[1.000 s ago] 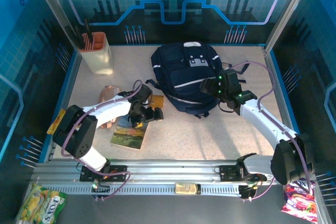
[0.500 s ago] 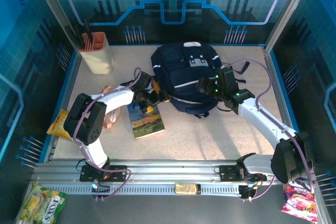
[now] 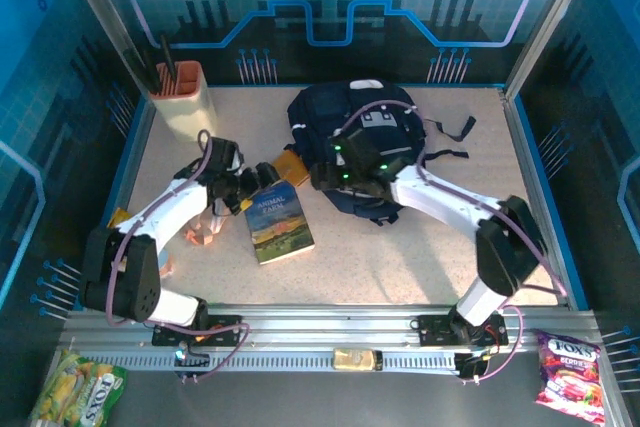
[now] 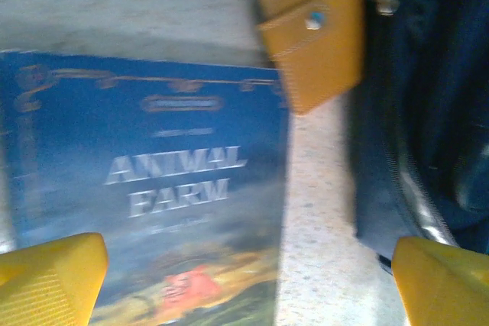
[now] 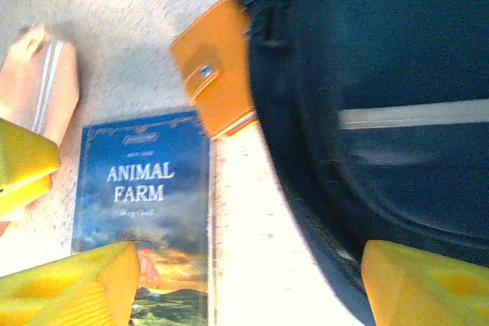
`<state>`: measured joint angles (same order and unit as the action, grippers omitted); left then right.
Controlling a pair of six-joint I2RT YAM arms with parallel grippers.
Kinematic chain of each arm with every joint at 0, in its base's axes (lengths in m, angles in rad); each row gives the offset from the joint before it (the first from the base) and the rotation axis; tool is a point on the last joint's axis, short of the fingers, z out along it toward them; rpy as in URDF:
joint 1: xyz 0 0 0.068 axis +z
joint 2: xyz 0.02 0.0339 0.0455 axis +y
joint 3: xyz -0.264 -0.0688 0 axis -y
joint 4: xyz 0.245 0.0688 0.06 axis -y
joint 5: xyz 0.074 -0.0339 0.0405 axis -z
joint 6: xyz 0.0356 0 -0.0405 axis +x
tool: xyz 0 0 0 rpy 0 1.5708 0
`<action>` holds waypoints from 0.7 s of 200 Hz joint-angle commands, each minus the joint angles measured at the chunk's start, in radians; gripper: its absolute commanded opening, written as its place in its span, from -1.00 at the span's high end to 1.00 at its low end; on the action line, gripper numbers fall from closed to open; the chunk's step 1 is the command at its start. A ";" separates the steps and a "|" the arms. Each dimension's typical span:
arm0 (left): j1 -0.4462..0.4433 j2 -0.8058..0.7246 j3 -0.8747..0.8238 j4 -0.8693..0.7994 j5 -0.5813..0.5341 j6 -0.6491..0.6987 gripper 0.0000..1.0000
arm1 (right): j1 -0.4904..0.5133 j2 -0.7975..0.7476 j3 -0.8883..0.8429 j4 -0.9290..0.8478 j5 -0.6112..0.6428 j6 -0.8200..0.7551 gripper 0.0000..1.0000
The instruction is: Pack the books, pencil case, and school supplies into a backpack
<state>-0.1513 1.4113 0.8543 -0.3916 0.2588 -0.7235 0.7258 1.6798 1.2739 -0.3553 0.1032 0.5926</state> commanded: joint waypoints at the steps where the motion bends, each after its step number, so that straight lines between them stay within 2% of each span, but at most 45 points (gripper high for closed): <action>1: 0.017 -0.054 -0.077 -0.059 -0.040 0.011 -0.91 | 0.056 0.107 0.098 -0.058 -0.031 -0.052 -0.49; 33: 0.023 -0.069 -0.139 -0.037 -0.042 0.004 -0.84 | 0.089 0.258 0.234 -0.142 -0.059 -0.055 -0.35; 70: 0.023 -0.024 -0.146 -0.039 -0.042 0.020 -0.65 | 0.095 0.385 0.324 -0.221 -0.093 -0.048 -0.06; 117: 0.022 0.039 -0.158 0.000 0.000 0.038 -0.37 | 0.096 0.459 0.364 -0.274 -0.079 -0.027 0.23; 140: 0.022 0.050 -0.161 0.014 0.008 0.047 -0.33 | 0.096 0.484 0.380 -0.294 -0.089 -0.029 0.28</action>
<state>-0.1352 1.4475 0.7128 -0.3969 0.2359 -0.7006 0.8135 2.1345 1.6123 -0.5919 0.0246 0.5602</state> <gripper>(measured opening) 0.668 0.367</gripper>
